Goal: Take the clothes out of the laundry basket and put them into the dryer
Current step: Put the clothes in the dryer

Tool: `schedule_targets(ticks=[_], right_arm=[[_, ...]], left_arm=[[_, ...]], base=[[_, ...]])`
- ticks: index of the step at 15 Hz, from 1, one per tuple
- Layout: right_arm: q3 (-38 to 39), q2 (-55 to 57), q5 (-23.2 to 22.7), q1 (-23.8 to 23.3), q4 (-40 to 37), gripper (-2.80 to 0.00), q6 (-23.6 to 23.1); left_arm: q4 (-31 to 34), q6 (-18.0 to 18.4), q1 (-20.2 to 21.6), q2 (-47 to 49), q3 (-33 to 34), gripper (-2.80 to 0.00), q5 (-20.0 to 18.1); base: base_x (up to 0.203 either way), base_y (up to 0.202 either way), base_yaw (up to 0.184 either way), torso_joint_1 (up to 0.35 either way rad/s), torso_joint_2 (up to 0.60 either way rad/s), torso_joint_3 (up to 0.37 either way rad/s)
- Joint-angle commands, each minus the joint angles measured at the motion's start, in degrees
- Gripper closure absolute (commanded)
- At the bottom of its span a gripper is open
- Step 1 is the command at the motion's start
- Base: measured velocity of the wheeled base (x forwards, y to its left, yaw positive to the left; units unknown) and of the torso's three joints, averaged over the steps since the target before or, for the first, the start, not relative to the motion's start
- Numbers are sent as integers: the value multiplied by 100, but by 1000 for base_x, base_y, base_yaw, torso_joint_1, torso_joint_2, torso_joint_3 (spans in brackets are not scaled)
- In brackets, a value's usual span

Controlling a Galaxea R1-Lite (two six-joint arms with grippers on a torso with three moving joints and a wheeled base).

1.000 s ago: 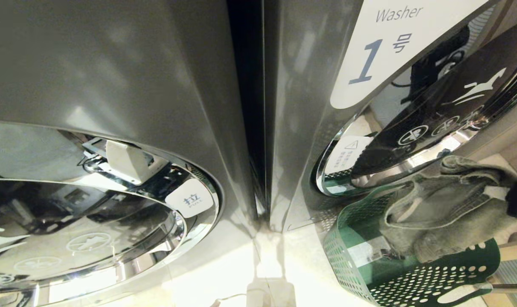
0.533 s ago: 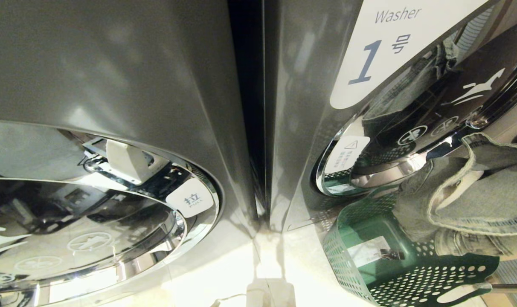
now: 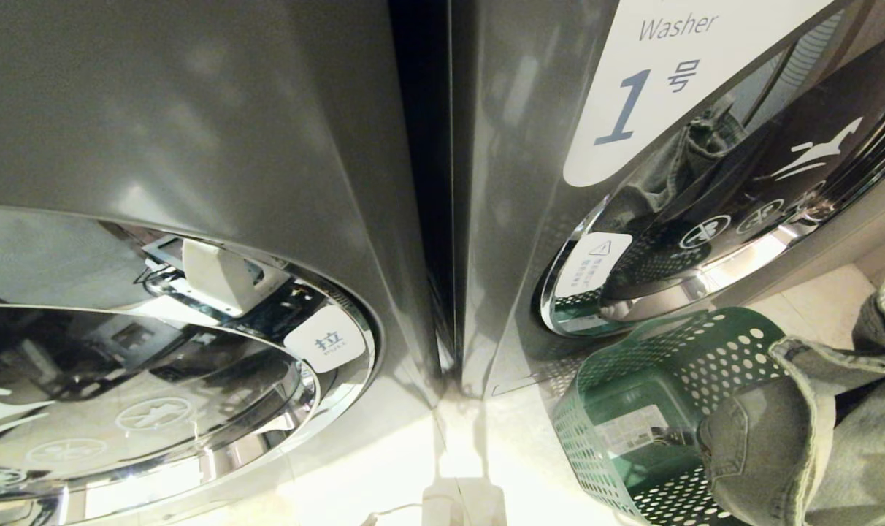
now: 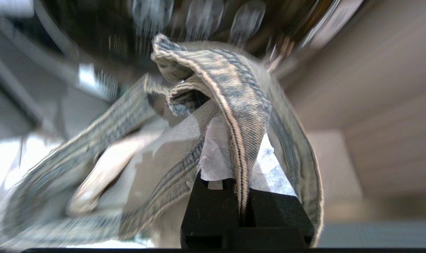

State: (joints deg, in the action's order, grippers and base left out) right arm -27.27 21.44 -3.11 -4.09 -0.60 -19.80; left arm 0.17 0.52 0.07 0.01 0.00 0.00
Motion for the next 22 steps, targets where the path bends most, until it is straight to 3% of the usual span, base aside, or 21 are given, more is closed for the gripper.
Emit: schedule_targets(ticks=[1,7,12,16,22], right_arm=[[769,-489,-14,-45,44,0,-37],[2686,-1088,-66,272,937,0,153],[2590,-2153,-81,389,-261,0,774],[2665,-2153,-92,391,-46,0,839],[2586,-2153,97,391,-336,0,1172]], left_arm=[[1,0,1,-10,9,0,0],[1,0,1,-10,9,0,0],[1,0,1,-10,9,0,0],[1,0,1,-10,9,0,0],[1,0,1,-10,9,0,0]], base=[[0,0,0,0,0,0],[0,0,0,0,0,0],[0,0,0,0,0,0],[0,0,0,0,0,0],[0,0,0,0,0,0]])
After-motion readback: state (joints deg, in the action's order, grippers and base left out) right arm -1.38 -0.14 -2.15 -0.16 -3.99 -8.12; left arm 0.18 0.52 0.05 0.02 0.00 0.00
